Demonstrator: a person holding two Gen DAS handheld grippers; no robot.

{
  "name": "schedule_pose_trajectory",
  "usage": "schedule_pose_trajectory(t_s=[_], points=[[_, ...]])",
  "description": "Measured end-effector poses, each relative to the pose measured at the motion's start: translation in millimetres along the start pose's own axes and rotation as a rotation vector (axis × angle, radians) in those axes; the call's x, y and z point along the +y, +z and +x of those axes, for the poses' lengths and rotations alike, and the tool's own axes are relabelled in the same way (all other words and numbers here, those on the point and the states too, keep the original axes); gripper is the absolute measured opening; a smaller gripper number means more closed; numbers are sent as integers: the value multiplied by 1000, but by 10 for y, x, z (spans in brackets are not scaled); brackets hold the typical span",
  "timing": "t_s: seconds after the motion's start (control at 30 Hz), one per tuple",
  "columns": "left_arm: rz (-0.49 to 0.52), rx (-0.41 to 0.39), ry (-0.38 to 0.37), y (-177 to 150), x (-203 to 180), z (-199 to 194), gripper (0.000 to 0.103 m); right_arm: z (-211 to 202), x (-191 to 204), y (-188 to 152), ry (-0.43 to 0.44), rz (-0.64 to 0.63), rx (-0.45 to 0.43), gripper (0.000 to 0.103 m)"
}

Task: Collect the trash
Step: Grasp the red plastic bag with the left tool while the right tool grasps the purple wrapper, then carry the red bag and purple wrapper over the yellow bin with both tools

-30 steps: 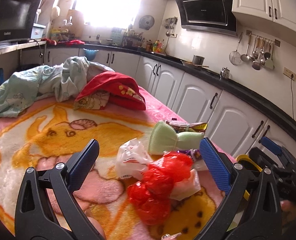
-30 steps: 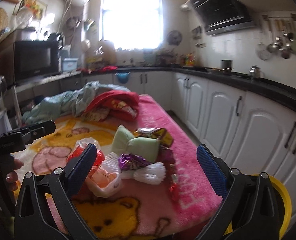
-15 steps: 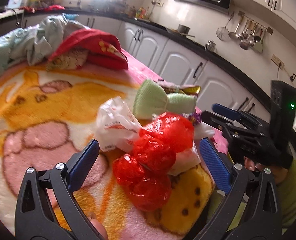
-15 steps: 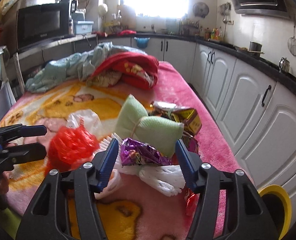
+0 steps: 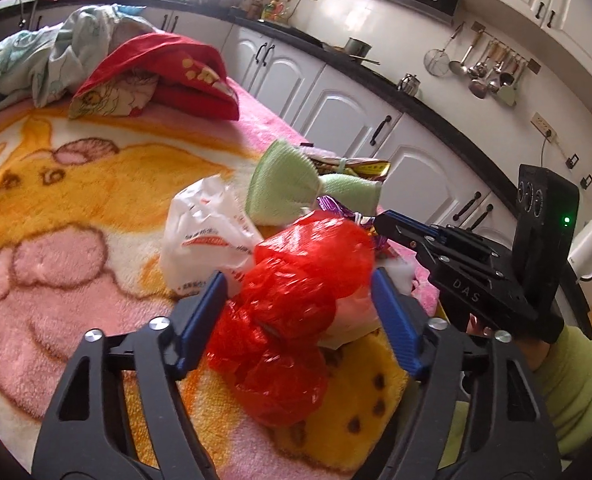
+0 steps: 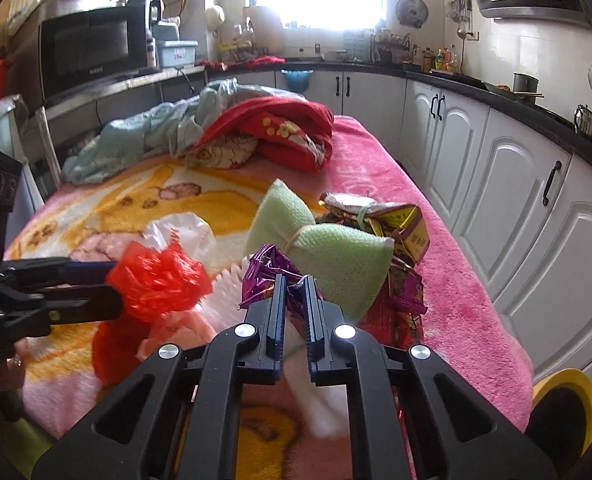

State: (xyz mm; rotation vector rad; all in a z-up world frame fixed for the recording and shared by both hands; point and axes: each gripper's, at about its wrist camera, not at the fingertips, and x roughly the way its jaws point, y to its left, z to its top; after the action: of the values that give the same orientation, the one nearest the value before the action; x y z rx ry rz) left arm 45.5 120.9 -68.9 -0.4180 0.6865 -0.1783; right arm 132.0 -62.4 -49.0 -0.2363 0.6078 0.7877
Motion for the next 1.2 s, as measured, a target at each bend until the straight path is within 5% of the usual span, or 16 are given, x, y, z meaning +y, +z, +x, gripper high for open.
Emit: schedule_pose_trajectory(t_s=[0.1, 0.33, 0.73, 1.2], points=[[4, 17, 2, -2, -12, 36, 34, -70, 15, 17, 9, 9, -24, 8], [20, 19, 3, -8, -16, -13, 19, -247, 46, 26, 14, 31, -63, 8], [107, -164, 27, 215, -342, -544, 15, -695, -17, 48, -3, 65, -141, 7], [199, -182, -35, 441, -923, -327, 15, -1314, -490, -85, -101, 166, -201, 7]])
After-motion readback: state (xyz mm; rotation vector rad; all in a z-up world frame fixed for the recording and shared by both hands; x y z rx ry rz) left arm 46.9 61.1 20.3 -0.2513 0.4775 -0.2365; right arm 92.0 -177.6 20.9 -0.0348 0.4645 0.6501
